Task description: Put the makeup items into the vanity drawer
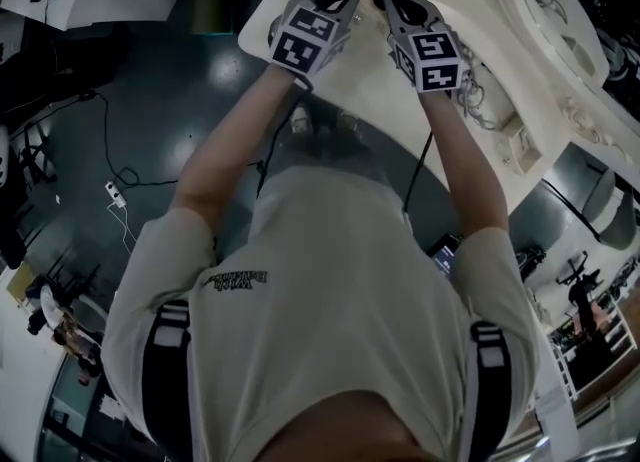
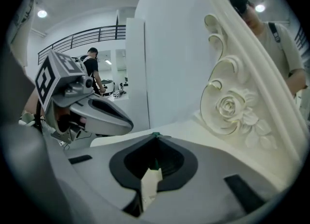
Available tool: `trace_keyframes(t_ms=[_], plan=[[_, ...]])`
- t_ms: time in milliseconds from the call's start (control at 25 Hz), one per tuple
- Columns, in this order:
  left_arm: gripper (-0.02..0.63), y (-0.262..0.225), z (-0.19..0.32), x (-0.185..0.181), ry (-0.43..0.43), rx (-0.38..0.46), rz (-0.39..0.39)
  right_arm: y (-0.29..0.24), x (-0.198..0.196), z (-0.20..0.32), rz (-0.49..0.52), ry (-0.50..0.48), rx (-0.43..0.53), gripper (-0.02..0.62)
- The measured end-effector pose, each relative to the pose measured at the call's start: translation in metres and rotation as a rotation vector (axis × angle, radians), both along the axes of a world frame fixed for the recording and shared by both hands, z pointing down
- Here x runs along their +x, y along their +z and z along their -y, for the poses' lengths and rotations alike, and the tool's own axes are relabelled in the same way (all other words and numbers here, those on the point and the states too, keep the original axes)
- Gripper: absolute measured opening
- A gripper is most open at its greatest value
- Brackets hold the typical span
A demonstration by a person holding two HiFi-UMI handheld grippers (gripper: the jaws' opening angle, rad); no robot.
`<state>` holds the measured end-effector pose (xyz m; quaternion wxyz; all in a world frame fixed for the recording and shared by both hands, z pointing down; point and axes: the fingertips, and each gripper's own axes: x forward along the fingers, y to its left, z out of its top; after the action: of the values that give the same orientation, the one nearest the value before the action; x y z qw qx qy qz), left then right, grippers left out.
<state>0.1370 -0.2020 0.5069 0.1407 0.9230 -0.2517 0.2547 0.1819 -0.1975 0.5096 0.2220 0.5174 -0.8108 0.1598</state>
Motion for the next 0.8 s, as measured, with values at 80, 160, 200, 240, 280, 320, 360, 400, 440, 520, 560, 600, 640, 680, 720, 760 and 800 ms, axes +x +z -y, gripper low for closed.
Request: trace_keyframes(t_ms=[80,160,200,240,280,320,360,400,440,520,560,600,640,680,720,760,800], plan=[[0.014,0.016,0.000,0.002,0.006,-0.022,0.016,0.015,-0.002,0.005,0.011,0.001,-0.036,-0.002],[0.014,0.029,0.000,0.004,0.009,-0.042,0.028,0.028,-0.003,0.008,0.009,-0.003,-0.070,-0.002],[0.014,0.035,0.000,0.004,0.009,-0.050,0.034,0.035,-0.004,0.009,0.002,-0.007,-0.088,-0.002],[0.014,0.040,0.000,0.004,0.009,-0.058,0.038,0.041,-0.006,0.009,-0.005,-0.012,-0.106,-0.002],[0.014,0.044,-0.001,0.003,0.009,-0.067,0.042,0.046,-0.007,0.009,-0.011,-0.016,-0.123,-0.002],[0.014,0.048,-0.001,0.003,0.008,-0.075,0.047,0.051,-0.008,0.009,-0.015,-0.020,-0.138,-0.002],[0.014,0.052,-0.001,0.002,0.008,-0.083,0.051,0.054,-0.009,0.008,-0.018,-0.023,-0.152,-0.002],[0.014,0.055,-0.001,0.002,0.009,-0.089,0.055,0.057,-0.009,0.008,-0.019,-0.025,-0.163,-0.002],[0.014,0.058,-0.001,0.001,0.009,-0.093,0.058,0.060,-0.009,0.008,-0.020,-0.026,-0.171,-0.002],[0.014,0.062,-0.001,0.000,0.012,-0.098,0.065,0.064,-0.010,0.007,-0.022,-0.025,-0.184,-0.002],[0.014,0.064,-0.001,-0.001,0.011,-0.100,0.068,0.066,-0.010,0.007,-0.024,-0.024,-0.188,0.000],[0.014,0.065,-0.001,-0.002,0.009,-0.100,0.069,0.068,-0.010,0.007,-0.024,-0.024,-0.194,0.003],[0.014,0.065,0.000,-0.003,0.007,-0.099,0.069,0.070,-0.011,0.007,-0.024,-0.025,-0.199,0.003],[0.014,0.065,0.000,-0.004,0.004,-0.098,0.068,0.071,-0.012,0.007,-0.023,-0.028,-0.204,0.003],[0.014,0.066,0.001,-0.005,0.004,-0.098,0.069,0.072,-0.012,0.007,-0.024,-0.032,-0.208,0.009],[0.014,0.066,0.001,-0.005,0.004,-0.099,0.070,0.073,-0.013,0.007,-0.025,-0.035,-0.212,0.012],[0.014,0.067,0.000,-0.006,0.005,-0.100,0.071,0.074,-0.014,0.006,-0.027,-0.037,-0.216,0.044]])
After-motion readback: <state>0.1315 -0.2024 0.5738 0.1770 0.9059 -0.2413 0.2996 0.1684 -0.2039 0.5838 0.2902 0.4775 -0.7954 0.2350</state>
